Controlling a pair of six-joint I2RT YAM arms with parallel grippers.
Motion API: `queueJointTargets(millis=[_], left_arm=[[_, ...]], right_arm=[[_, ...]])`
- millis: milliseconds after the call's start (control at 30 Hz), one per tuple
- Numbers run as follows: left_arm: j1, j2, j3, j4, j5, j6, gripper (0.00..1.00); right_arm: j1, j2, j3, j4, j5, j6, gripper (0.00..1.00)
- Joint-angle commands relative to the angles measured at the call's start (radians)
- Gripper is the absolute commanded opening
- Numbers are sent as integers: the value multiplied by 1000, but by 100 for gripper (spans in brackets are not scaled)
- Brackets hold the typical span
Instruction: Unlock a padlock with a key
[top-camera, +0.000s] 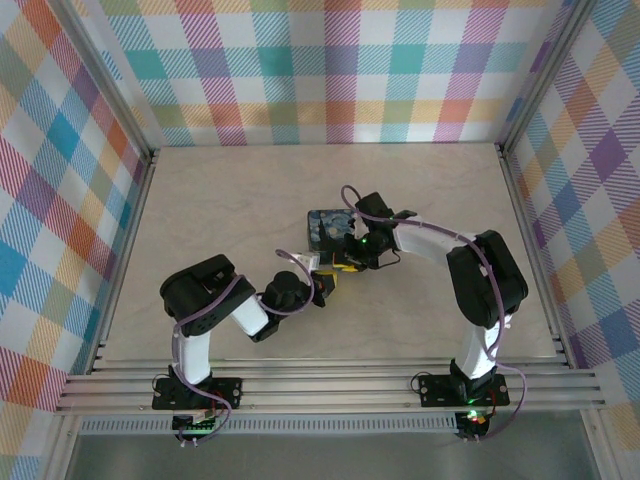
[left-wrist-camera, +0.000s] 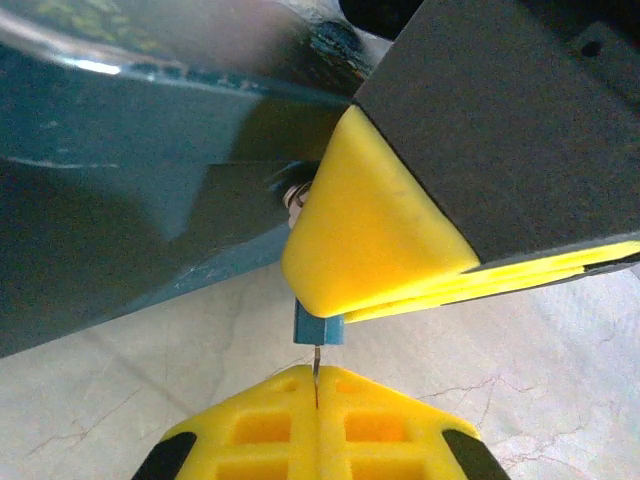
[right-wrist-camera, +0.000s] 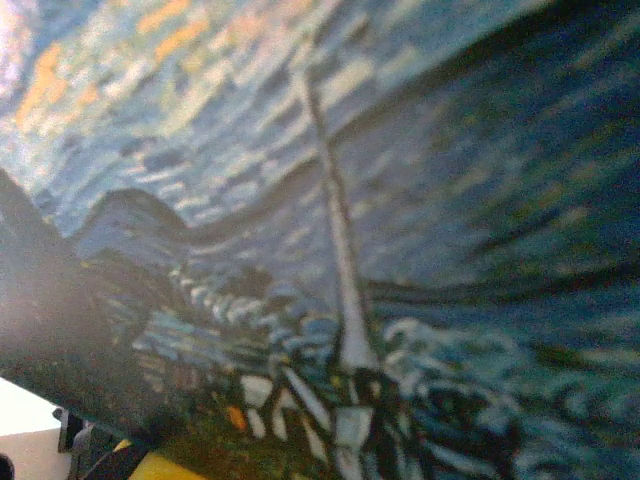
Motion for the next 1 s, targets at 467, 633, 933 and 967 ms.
queueJointTargets(millis=[467,633,933,967], left_arm=[[-50,36,-14,0,-83,-15,0],[-50,37,-13,0,-84,-15,0],[-50,-10,-8,-53,-75,-11,0],[-50,-20,-2,-74,-65,-5,0]], right_arm=[[9,23,-3,-165,-79,48,46],[9,-20,-8,-160,-52,58,50],[9,-180,-162,79,21,146,44],[9,-194,-204,152,18,174,44]])
